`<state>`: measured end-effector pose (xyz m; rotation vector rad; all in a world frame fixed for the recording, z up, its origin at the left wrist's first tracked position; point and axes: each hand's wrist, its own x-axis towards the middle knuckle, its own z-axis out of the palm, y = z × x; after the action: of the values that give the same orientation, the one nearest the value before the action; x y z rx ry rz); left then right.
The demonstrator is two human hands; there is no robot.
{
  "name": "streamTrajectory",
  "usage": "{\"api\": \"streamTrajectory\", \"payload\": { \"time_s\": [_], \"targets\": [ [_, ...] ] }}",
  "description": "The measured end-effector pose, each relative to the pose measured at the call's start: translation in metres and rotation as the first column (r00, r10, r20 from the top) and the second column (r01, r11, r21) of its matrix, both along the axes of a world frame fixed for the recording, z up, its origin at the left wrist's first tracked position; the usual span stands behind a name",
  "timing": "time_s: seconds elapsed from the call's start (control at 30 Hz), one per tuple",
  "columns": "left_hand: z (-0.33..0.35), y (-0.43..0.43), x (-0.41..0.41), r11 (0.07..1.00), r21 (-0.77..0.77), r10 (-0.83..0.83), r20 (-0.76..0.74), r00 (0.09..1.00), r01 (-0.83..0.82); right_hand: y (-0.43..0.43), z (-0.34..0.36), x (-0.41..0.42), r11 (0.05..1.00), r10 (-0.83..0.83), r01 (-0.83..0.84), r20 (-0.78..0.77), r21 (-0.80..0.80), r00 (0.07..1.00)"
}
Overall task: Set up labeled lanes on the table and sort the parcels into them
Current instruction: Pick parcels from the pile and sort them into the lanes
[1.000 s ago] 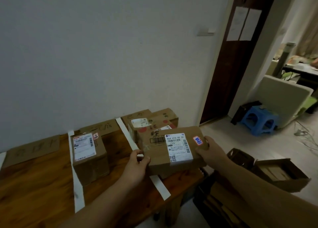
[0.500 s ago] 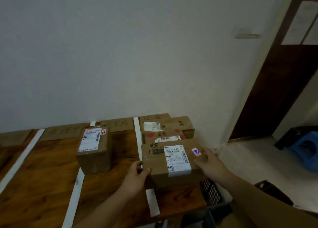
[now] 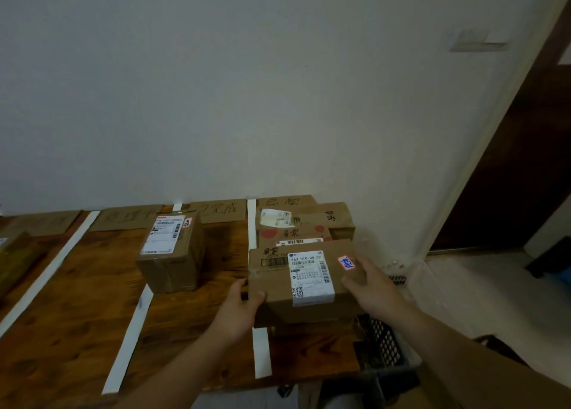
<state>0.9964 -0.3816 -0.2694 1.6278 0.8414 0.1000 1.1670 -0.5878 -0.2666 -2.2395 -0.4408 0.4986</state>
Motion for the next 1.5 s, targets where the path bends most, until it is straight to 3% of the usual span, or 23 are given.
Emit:
{"api": "streamTrajectory", "payload": {
  "time_s": [0.37,0.63,0.8,0.93,1.03,1.5],
  "targets": [
    [0.006,-0.011,0.003,0.988,0.108,-0.113,-0.02,0.993,0.114,-0.02,-0.012,0.009,0.993,-0.003,0.013,0.091,-0.114,0.996],
    [0.021,-0.01,0.006,0.931,0.278,-0.223,-0.086,0.971,0.238,-0.01,0.001,0.004,0.962,0.145,-0.074,0.263,-0.264,0.954],
    [0.043,0.011,-0.004,0.894,0.375,-0.202,-0.153,0.967,0.246,0.024,0.033,-0.007,0.923,0.335,-0.219,0.382,-0.317,0.861],
    [0.063,0.064,-0.04,0.841,0.448,-0.208,-0.248,0.946,0.303,0.073,0.054,-0.037,0.888,0.432,-0.305,0.399,-0.343,0.809],
    [0.08,0.111,-0.082,0.836,0.477,-0.181,-0.225,0.957,0.271,0.129,0.069,-0.067,0.838,0.528,-0.394,0.384,-0.377,0.757],
    [0.135,0.362,-0.384,0.704,0.705,0.202,-0.312,0.928,0.083,0.446,0.109,-0.311,0.615,0.788,-0.688,0.318,-0.385,0.527]
  ]
}}
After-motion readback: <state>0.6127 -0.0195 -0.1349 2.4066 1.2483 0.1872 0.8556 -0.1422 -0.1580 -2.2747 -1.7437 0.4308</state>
